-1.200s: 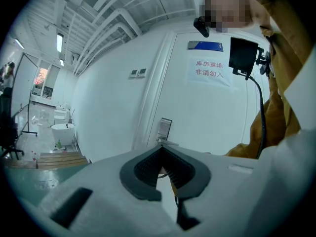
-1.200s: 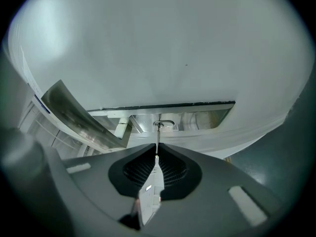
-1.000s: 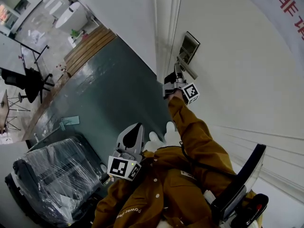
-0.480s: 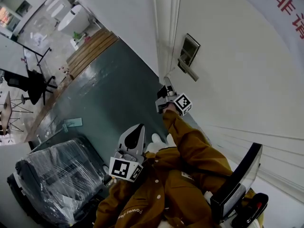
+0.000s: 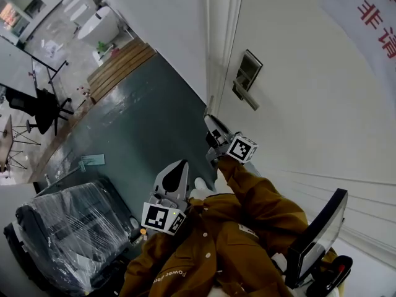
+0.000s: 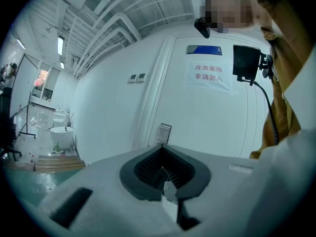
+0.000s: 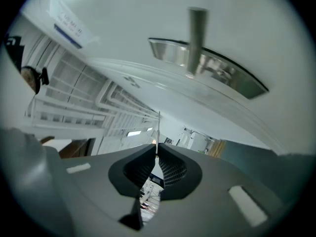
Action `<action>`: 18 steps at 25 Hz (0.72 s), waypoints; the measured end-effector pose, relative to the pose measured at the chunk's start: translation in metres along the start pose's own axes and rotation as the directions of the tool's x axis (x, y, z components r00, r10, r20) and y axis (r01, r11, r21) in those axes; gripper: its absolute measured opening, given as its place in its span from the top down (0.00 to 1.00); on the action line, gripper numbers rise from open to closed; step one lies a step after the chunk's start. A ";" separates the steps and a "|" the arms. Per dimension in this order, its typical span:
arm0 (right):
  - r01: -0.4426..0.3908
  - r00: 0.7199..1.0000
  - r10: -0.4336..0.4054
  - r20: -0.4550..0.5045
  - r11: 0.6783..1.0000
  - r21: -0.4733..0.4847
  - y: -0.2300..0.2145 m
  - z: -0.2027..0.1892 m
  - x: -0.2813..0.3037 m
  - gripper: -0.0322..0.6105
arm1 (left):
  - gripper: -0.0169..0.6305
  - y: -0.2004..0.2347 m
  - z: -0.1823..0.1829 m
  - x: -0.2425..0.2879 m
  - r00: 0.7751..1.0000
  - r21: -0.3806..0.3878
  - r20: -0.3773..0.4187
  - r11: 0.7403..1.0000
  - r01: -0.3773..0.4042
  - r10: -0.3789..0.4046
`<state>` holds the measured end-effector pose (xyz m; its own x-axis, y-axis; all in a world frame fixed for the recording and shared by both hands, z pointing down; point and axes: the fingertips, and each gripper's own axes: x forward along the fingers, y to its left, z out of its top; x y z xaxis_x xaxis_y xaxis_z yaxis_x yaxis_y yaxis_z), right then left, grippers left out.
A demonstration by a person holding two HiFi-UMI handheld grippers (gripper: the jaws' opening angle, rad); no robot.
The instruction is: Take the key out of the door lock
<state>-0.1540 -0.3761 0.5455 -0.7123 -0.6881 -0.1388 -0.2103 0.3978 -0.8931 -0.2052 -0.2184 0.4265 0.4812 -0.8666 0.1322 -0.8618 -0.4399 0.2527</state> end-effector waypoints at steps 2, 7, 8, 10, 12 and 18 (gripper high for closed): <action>-0.044 0.998 0.034 -0.059 0.981 -0.191 0.032 0.010 -0.005 0.91 | 0.98 0.000 0.001 0.004 1.000 -0.001 0.009 1.000 0.007 -0.007; -0.060 0.986 -0.034 -0.162 0.837 -0.544 0.083 0.020 -0.033 0.91 | 0.98 -0.003 0.006 0.013 0.999 -0.003 0.027 1.000 0.025 -0.025; -0.063 0.983 -0.051 -0.174 0.803 -0.593 0.091 0.021 -0.038 0.91 | 0.98 -0.003 0.007 0.015 0.999 -0.003 0.029 1.000 0.028 -0.028; -0.074 0.976 -0.087 -0.201 0.733 -0.676 0.102 0.018 -0.049 0.91 | 0.98 -0.005 0.008 0.019 0.999 -0.003 0.031 0.999 0.034 -0.033; -0.093 0.968 -0.106 -0.226 0.686 -0.721 0.111 0.010 -0.059 0.91 | 0.98 -0.006 0.008 0.021 0.999 -0.003 0.033 0.999 0.038 -0.037; -0.094 0.969 -0.109 -0.222 0.669 -0.737 0.120 0.007 -0.068 0.91 | 0.98 -0.008 0.008 0.026 0.999 0.001 0.029 0.999 0.043 -0.043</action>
<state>-0.1264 -0.2858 0.4452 -0.8159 -0.5753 0.0575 -0.5676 0.7780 -0.2692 -0.1875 -0.2395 0.4203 0.5132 -0.8531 0.0936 -0.8402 -0.4772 0.2576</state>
